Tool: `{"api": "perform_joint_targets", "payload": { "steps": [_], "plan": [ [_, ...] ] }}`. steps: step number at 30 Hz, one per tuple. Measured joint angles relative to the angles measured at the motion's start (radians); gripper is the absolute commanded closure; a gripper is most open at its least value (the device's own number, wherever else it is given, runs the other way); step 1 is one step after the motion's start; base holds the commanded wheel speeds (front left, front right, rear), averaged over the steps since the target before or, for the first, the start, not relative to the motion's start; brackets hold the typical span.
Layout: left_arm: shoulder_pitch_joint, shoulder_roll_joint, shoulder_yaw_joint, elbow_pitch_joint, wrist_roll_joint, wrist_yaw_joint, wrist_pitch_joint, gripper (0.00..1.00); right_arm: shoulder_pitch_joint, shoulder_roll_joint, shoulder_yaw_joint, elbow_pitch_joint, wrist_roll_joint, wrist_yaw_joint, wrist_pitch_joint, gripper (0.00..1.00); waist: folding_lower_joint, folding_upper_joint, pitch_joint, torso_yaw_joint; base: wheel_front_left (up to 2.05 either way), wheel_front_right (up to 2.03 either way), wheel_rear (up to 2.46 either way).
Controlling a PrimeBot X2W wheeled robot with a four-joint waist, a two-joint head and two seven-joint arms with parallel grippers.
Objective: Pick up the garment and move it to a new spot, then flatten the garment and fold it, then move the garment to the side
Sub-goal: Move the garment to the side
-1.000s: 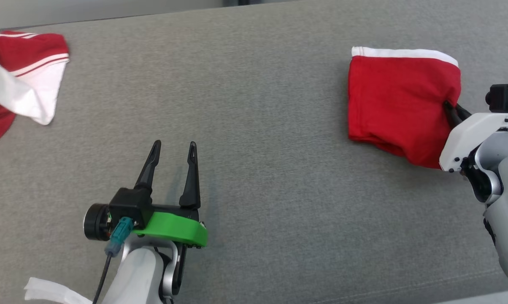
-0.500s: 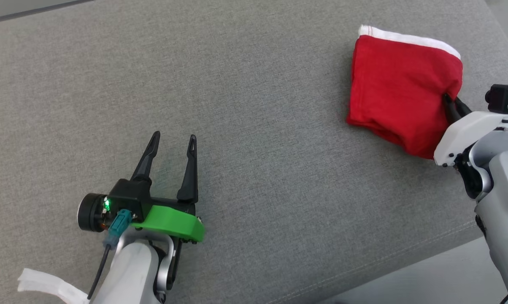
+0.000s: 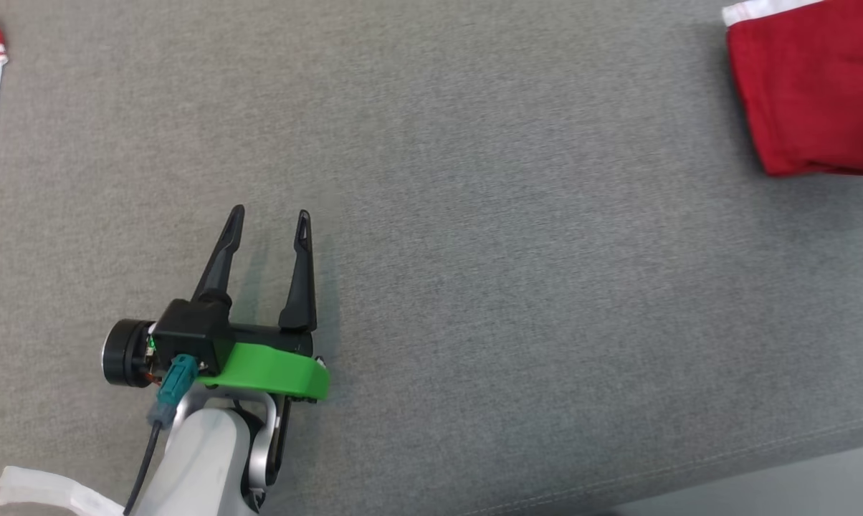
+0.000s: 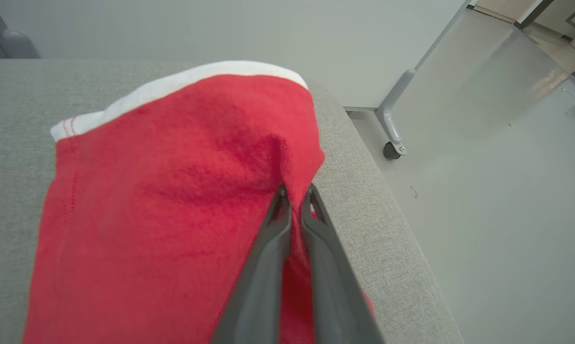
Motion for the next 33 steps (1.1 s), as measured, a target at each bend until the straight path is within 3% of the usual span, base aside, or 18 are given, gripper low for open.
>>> {"api": "perform_joint_targets", "payload": {
  "steps": [8,9,10,11,16,24,33],
  "plan": [
    [0.011,0.013,-0.003,-0.034,0.001,0.013,0.009,0.00,-0.099,-0.066,0.017,0.096,-0.046,0.000,-0.016,1.00,0.0000,0.0000,0.058,0.046,0.00,0.00,0.00],
    [0.011,0.014,-0.004,-0.036,0.002,0.013,0.009,0.00,-0.107,-0.070,0.015,0.106,-0.056,0.000,-0.024,0.74,0.0000,0.0000,0.063,0.050,0.00,0.00,0.00],
    [0.011,0.014,-0.006,-0.039,0.002,0.014,0.009,0.00,-0.119,-0.073,0.001,0.129,-0.064,0.000,-0.029,0.62,0.0000,0.0000,0.068,0.053,0.00,0.00,0.00],
    [0.011,0.014,-0.007,-0.040,0.003,0.015,0.010,0.00,-0.125,-0.075,0.000,0.141,-0.078,0.000,-0.041,0.00,0.0000,0.0000,0.072,0.056,0.00,0.00,0.00],
    [0.009,0.015,-0.013,-0.043,0.004,0.016,0.015,0.00,-0.162,-0.059,-0.048,0.188,-0.157,0.000,-0.147,0.00,0.0000,0.0000,0.081,0.060,0.00,0.00,0.00],
    [-0.001,0.016,-0.011,-0.020,-0.008,0.014,0.007,0.00,-0.187,0.025,-0.068,0.206,-0.196,0.000,-0.210,0.00,0.0000,0.0000,0.048,0.052,0.00,0.00,0.00],
    [-0.053,-0.008,0.016,0.098,-0.049,0.007,-0.028,0.00,-0.166,0.155,-0.010,0.159,-0.199,0.000,-0.233,0.00,0.0000,0.0000,-0.053,0.049,0.00,0.00,0.00]
  ]
}}
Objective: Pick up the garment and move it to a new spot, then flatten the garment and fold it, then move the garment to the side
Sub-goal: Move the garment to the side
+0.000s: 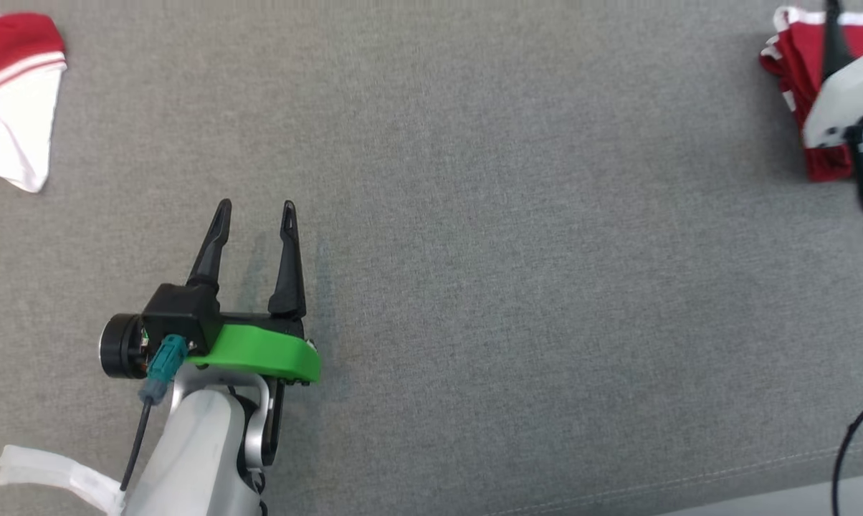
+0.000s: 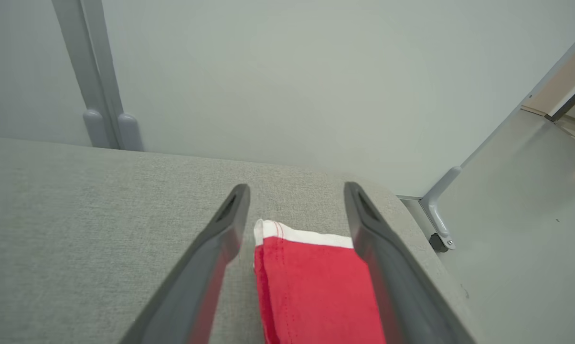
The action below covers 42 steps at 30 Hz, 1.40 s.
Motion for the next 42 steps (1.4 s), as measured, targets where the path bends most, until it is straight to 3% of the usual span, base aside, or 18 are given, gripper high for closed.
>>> {"api": "perform_joint_targets", "payload": {
  "steps": [7,13,26,34,42],
  "plan": [
    [-0.018,-0.028,0.035,0.102,-0.039,0.002,-0.018,0.00,0.108,0.120,0.052,-0.087,0.037,0.000,-0.006,0.00,0.0000,0.0000,-0.101,0.011,0.00,0.00,0.00],
    [0.011,-0.044,0.060,0.150,-0.056,0.006,-0.021,0.00,0.249,0.188,0.076,-0.212,0.092,0.000,-0.007,0.00,0.0000,0.0000,-0.188,0.031,0.00,0.00,0.00],
    [0.152,-0.061,0.082,0.151,-0.048,0.001,-0.022,0.00,0.690,0.308,-0.061,-0.579,0.065,0.000,-0.008,0.00,0.0000,0.0000,-0.313,0.113,0.00,0.00,0.00],
    [0.224,-0.065,0.061,0.140,-0.047,-0.002,-0.022,0.00,0.904,0.322,-0.043,-0.774,0.101,0.000,0.022,0.00,-0.0001,0.0000,-0.351,0.141,0.00,0.00,0.00],
    [0.248,-0.066,0.039,0.131,-0.049,0.005,-0.024,0.00,1.017,0.323,-0.023,-0.902,0.147,0.000,0.066,0.00,-0.0001,0.0000,-0.373,0.148,0.00,0.00,0.00]
  ]
}}
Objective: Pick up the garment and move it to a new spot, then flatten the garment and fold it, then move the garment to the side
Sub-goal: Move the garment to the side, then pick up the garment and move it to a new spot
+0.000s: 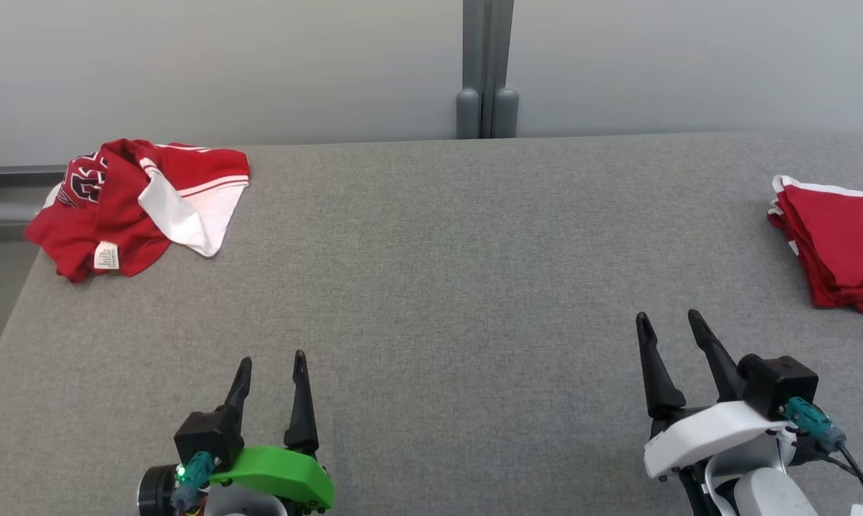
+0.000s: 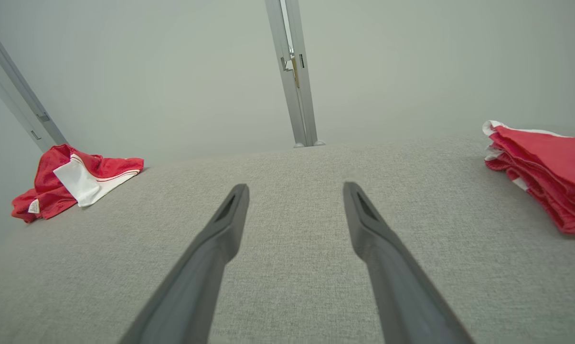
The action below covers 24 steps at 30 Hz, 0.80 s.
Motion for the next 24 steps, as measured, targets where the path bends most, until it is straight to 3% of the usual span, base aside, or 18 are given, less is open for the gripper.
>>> {"api": "perform_joint_targets", "payload": {
  "steps": [24],
  "plan": [
    [-0.001,-0.001,-0.005,-0.005,-0.008,0.002,0.000,0.00,0.047,0.000,0.011,-0.035,0.003,0.000,0.029,0.00,0.0000,0.0000,-0.004,0.003,0.00,0.00,0.00]
  ]
}}
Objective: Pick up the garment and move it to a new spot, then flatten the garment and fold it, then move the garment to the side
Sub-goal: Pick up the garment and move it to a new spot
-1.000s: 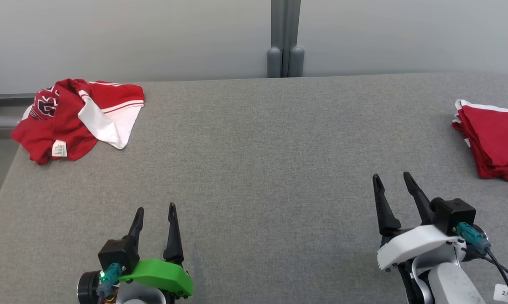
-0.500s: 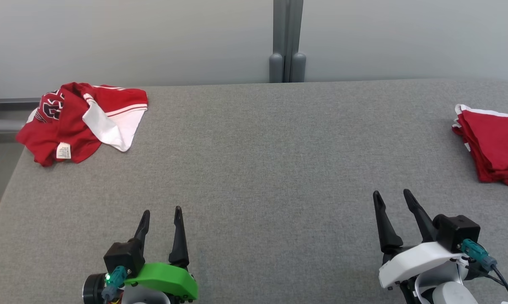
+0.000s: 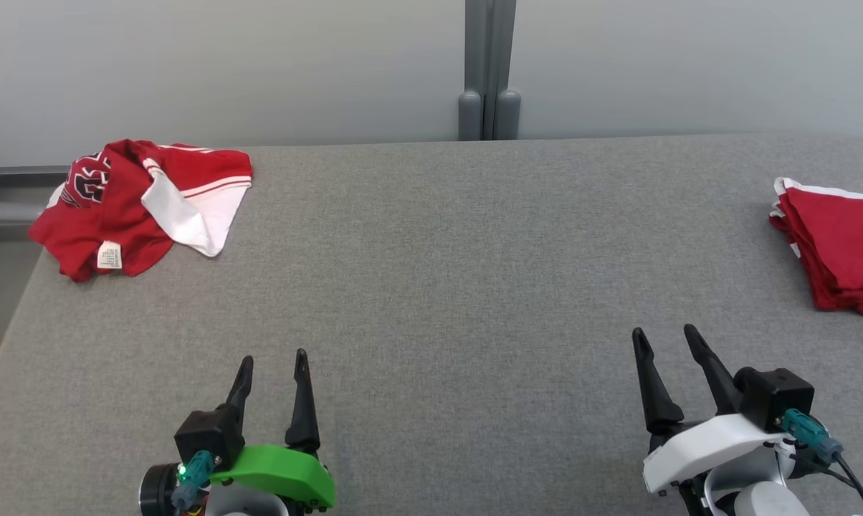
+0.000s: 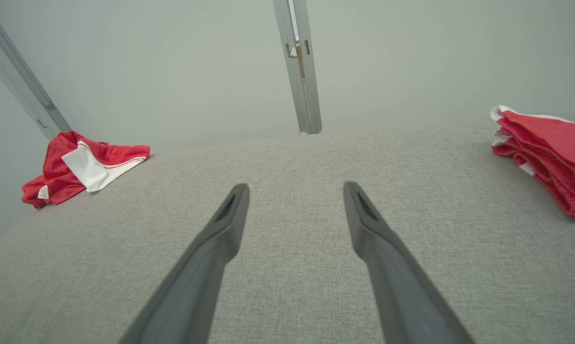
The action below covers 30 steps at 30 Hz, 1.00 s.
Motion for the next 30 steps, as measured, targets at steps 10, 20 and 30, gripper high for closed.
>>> {"api": "perform_joint_targets", "payload": {
  "steps": [10,20,30],
  "plan": [
    [-0.016,-0.001,-0.004,-0.002,0.010,-0.003,0.000,0.00,0.005,0.000,-0.011,-0.007,0.001,0.000,-0.009,0.00,0.0000,0.0000,0.000,0.073,0.00,0.00,0.00],
    [-0.030,0.010,0.021,-0.019,0.017,-0.002,0.000,0.00,0.000,0.000,0.008,0.016,0.015,0.000,-0.027,0.00,0.0000,0.0000,0.002,0.262,0.00,0.00,0.00],
    [0.001,0.022,0.070,-0.063,0.017,0.009,0.000,0.00,-0.057,0.002,0.071,0.055,0.007,0.000,-0.027,0.00,0.0000,0.0000,0.011,0.440,0.00,0.00,0.00]
  ]
}}
